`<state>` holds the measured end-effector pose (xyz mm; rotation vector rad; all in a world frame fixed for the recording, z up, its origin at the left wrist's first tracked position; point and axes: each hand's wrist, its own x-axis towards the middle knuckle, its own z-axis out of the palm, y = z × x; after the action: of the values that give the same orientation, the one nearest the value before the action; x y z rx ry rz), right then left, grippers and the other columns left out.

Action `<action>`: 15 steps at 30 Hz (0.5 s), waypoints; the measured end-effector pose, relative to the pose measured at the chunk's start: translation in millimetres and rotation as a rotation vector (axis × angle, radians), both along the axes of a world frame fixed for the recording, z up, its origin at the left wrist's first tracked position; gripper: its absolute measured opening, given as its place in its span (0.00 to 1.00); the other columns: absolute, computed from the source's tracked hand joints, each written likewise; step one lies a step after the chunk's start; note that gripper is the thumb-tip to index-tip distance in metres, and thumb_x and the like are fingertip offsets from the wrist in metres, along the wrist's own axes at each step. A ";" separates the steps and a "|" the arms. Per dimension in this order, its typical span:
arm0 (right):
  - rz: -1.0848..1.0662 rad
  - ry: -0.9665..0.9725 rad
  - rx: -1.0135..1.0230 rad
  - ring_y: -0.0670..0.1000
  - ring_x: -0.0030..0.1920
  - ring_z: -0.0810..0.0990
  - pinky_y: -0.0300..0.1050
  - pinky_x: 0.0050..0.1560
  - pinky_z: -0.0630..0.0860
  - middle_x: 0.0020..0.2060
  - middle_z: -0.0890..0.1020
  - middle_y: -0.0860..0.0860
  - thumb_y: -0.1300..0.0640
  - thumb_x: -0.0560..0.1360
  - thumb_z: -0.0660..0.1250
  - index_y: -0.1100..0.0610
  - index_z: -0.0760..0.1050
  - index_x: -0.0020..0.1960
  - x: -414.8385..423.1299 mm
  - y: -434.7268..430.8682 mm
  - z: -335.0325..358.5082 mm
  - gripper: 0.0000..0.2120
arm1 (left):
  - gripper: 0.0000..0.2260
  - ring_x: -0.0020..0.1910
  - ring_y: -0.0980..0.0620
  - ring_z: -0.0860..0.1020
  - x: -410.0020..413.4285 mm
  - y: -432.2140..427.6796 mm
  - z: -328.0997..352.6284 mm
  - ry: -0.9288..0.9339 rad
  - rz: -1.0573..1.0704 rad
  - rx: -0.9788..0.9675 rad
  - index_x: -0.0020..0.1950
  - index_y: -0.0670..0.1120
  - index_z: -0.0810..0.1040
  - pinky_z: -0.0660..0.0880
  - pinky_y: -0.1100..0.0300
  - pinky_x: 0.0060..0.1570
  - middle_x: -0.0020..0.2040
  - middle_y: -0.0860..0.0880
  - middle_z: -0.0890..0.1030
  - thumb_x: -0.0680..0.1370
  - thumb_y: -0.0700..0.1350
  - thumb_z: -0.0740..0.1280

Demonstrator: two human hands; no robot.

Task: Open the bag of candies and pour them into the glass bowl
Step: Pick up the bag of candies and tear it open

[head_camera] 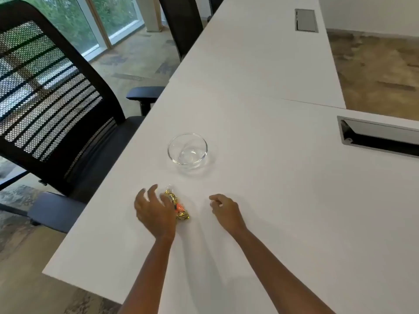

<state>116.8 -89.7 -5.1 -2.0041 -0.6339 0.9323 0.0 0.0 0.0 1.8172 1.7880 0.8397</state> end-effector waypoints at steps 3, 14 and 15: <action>0.067 0.116 -0.031 0.50 0.38 0.75 0.41 0.42 0.72 0.39 0.77 0.51 0.61 0.75 0.59 0.58 0.78 0.53 -11.7 11.4 -0.8 0.11 | 0.16 0.64 0.34 0.67 -14.4 10.2 0.5 -0.102 0.261 -0.218 0.65 0.41 0.70 0.66 0.40 0.62 0.66 0.35 0.68 0.77 0.40 0.59; 0.079 0.256 -0.079 0.54 0.38 0.77 0.42 0.43 0.77 0.44 0.77 0.54 0.65 0.74 0.60 0.65 0.76 0.58 -39.4 26.2 4.2 0.14 | 0.15 0.55 0.38 0.76 -17.4 26.0 5.2 -0.581 0.427 -0.541 0.61 0.37 0.73 0.73 0.51 0.54 0.58 0.37 0.77 0.75 0.39 0.61; 0.072 0.254 -0.078 0.53 0.37 0.76 0.40 0.41 0.77 0.44 0.77 0.54 0.66 0.74 0.60 0.64 0.75 0.58 -38.9 25.3 3.5 0.14 | 0.11 0.49 0.39 0.77 -17.2 26.7 3.7 -0.618 0.411 -0.541 0.54 0.37 0.77 0.74 0.50 0.49 0.52 0.38 0.79 0.74 0.38 0.62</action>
<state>77.9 -64.4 -1.7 -1.8983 -0.5366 1.2483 -17.2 26.7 3.7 0.7525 1.7450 0.8326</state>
